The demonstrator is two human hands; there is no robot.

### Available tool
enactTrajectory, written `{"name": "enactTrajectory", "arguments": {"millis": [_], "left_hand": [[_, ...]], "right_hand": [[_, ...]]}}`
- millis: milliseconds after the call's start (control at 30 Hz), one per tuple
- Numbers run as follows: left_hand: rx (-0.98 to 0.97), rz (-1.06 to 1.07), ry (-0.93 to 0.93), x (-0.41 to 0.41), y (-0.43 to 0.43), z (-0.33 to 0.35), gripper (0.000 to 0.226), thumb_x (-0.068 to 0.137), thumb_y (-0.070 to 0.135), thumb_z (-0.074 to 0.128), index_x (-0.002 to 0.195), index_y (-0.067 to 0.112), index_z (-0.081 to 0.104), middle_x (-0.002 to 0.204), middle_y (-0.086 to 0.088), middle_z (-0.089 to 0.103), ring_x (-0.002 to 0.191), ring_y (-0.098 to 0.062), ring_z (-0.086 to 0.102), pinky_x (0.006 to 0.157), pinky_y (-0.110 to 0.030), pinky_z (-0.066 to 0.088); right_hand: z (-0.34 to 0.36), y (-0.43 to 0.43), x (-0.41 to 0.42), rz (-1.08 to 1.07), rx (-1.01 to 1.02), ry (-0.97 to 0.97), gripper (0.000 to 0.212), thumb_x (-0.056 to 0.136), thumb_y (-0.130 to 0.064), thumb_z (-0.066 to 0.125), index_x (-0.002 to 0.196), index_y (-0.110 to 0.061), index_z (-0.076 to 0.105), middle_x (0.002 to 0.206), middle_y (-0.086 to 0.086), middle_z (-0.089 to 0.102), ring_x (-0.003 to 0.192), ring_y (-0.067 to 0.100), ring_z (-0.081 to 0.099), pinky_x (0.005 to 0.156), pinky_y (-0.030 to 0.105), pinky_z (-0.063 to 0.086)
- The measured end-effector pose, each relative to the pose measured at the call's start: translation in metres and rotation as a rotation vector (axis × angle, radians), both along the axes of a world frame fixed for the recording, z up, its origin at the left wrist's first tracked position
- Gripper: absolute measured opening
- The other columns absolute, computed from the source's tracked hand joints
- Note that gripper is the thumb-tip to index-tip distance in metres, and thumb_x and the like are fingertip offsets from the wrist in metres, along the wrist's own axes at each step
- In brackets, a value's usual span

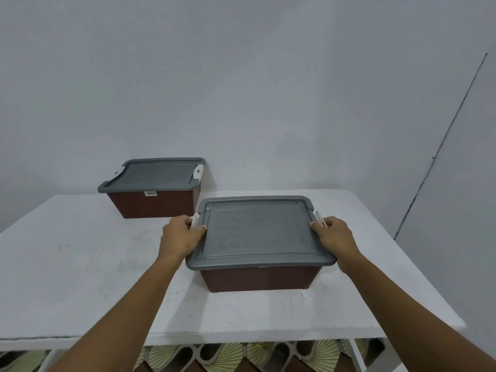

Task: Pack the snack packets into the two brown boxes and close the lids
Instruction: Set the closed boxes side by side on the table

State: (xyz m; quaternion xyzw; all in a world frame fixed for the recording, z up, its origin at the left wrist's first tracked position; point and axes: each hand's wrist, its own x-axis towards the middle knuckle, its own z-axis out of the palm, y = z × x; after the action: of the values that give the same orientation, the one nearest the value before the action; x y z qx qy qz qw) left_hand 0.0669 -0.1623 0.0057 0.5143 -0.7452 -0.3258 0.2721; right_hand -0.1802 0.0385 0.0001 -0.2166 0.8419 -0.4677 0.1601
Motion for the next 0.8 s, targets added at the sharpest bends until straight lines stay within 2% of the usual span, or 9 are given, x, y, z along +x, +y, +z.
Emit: {"name": "enactTrajectory", "arguments": {"millis": [100, 233, 367, 467, 533, 667, 800], "left_hand": [[-0.274, -0.035, -0.271, -0.001, 0.011, 0.007, 0.025, 0.091, 0.04, 0.062, 0.101, 0.017, 0.062, 0.103, -0.008, 0.068, 0.086, -0.023, 0.06, 0.076, -0.035, 0.048], [-0.359, -0.139, -0.4, -0.001, 0.02, 0.003, 0.058, 0.092, 0.059, 0.047, 0.132, 0.017, 0.053, 0.127, -0.009, 0.059, 0.111, -0.027, 0.059, 0.09, -0.038, 0.049], [-0.35, -0.138, -0.353, -0.002, 0.016, 0.004, 0.049, 0.096, 0.052, 0.044, 0.127, 0.016, 0.056, 0.123, -0.01, 0.06, 0.104, -0.024, 0.059, 0.089, -0.035, 0.048], [-0.354, -0.108, -0.234, -0.002, 0.014, -0.003, 0.034, 0.102, 0.035, 0.041, 0.121, 0.014, 0.061, 0.116, -0.011, 0.063, 0.092, -0.019, 0.056, 0.085, -0.031, 0.046], [-0.336, -0.091, -0.173, -0.001, 0.011, -0.007, 0.032, 0.102, 0.029, 0.043, 0.122, 0.013, 0.062, 0.118, -0.013, 0.063, 0.098, -0.024, 0.06, 0.089, -0.035, 0.048], [-0.293, -0.088, -0.084, -0.001, 0.007, -0.011, 0.031, 0.101, 0.027, 0.046, 0.124, 0.014, 0.063, 0.12, -0.013, 0.063, 0.103, -0.027, 0.061, 0.093, -0.038, 0.048], [-0.258, -0.105, -0.133, 0.002, 0.009, -0.012, 0.037, 0.102, 0.029, 0.043, 0.134, 0.016, 0.055, 0.136, -0.01, 0.049, 0.116, -0.025, 0.053, 0.097, -0.037, 0.044]], "right_hand": [[-0.001, 0.001, -0.001, -0.008, 0.08, 0.187, 0.03, 0.092, -0.036, 0.06, 0.111, -0.012, 0.056, 0.104, 0.005, 0.062, 0.09, 0.025, 0.059, 0.075, 0.037, 0.047], [-0.003, 0.002, 0.001, -0.022, 0.018, 0.28, 0.03, 0.091, -0.035, 0.062, 0.112, -0.013, 0.061, 0.109, 0.003, 0.066, 0.091, 0.023, 0.06, 0.077, 0.035, 0.046], [-0.004, 0.004, 0.001, -0.013, 0.001, 0.347, 0.031, 0.091, -0.036, 0.061, 0.113, -0.016, 0.065, 0.111, 0.001, 0.068, 0.091, 0.02, 0.06, 0.078, 0.032, 0.045], [-0.003, 0.004, 0.002, 0.023, -0.026, 0.345, 0.035, 0.093, -0.035, 0.06, 0.121, -0.015, 0.066, 0.121, 0.001, 0.067, 0.108, 0.022, 0.061, 0.093, 0.037, 0.046], [-0.004, 0.004, 0.003, 0.051, -0.043, 0.335, 0.034, 0.095, -0.032, 0.058, 0.124, -0.016, 0.066, 0.129, 0.002, 0.063, 0.119, 0.021, 0.056, 0.102, 0.036, 0.041], [-0.003, 0.003, 0.005, 0.091, -0.035, 0.314, 0.033, 0.097, -0.028, 0.056, 0.127, -0.016, 0.064, 0.135, 0.005, 0.058, 0.123, 0.022, 0.052, 0.105, 0.035, 0.039], [-0.006, 0.005, 0.013, 0.124, -0.085, 0.262, 0.046, 0.095, -0.037, 0.057, 0.136, -0.015, 0.056, 0.141, 0.005, 0.05, 0.127, 0.025, 0.049, 0.105, 0.038, 0.04]]}}
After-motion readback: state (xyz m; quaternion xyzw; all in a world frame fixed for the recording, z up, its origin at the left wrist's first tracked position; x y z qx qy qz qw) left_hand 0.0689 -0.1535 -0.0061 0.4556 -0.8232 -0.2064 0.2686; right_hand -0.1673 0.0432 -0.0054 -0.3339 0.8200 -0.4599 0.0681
